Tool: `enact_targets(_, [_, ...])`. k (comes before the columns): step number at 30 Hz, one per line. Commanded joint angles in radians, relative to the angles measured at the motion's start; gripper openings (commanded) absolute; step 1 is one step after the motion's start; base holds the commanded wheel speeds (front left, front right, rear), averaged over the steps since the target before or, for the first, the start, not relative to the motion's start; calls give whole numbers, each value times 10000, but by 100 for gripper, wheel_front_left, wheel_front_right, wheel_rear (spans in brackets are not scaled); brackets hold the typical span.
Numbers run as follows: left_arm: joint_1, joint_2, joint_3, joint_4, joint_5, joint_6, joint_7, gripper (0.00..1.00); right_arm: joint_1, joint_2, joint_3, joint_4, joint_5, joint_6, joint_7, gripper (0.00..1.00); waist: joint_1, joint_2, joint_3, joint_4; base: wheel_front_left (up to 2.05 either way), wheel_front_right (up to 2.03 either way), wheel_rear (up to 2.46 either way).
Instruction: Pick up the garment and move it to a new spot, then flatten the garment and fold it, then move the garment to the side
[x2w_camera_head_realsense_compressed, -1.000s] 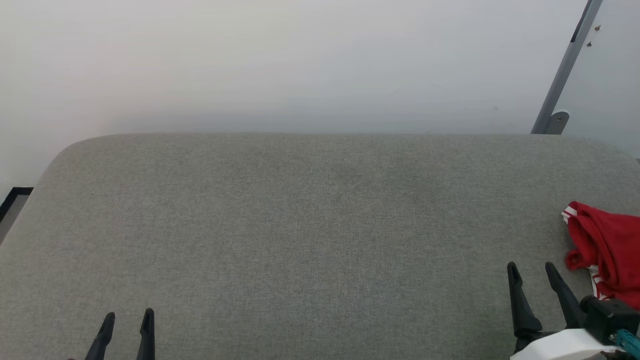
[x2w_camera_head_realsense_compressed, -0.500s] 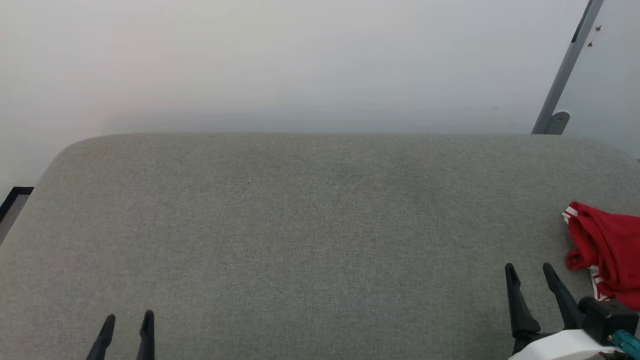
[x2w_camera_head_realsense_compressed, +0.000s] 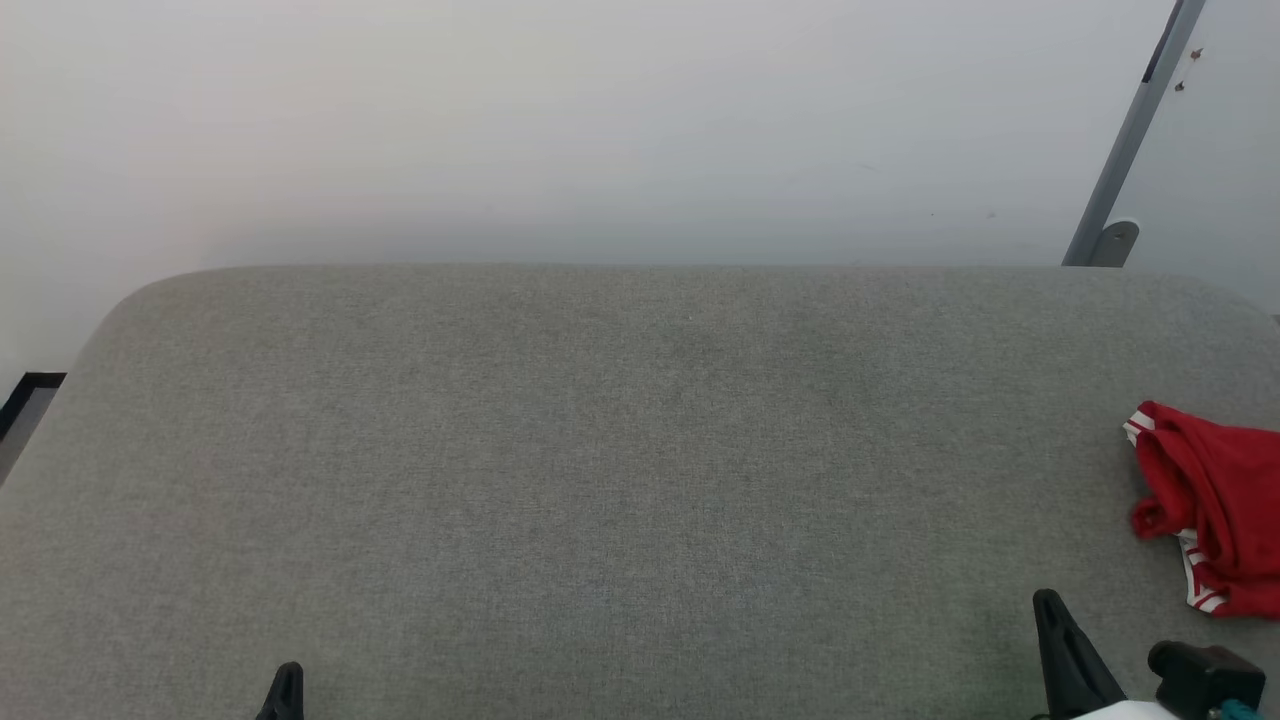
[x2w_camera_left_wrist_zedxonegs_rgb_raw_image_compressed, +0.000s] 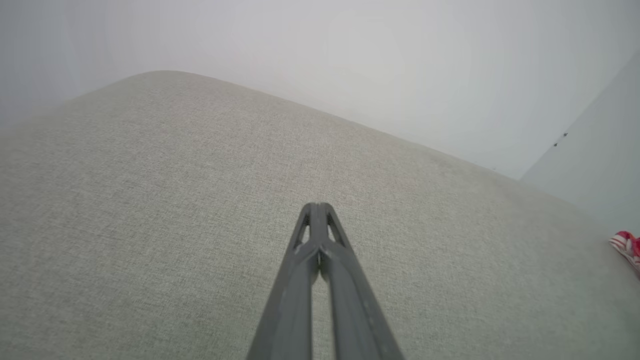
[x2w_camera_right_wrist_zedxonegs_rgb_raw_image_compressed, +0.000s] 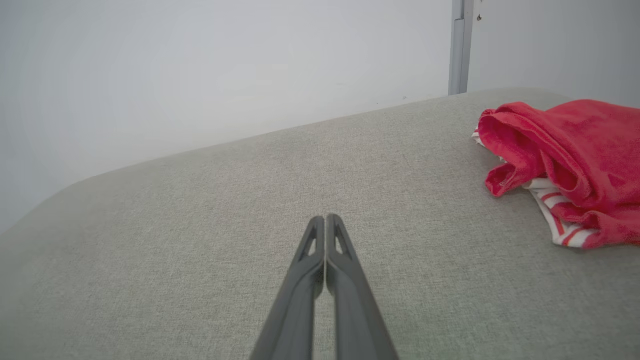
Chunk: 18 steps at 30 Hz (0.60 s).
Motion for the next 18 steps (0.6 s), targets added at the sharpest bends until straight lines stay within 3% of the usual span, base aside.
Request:
enact_targets(1, [-295,35,80,-109,-384,4,85,0,-280,-20,-40,-159,435,0,76,0,0,0,9,-7,0,0,0])
enact_targets(18, [-1111,-235,275,155,-2858,5,821,0,-747,58,-142,-186,3222,-1,682,0,0,0,118,-94,0,0,0])
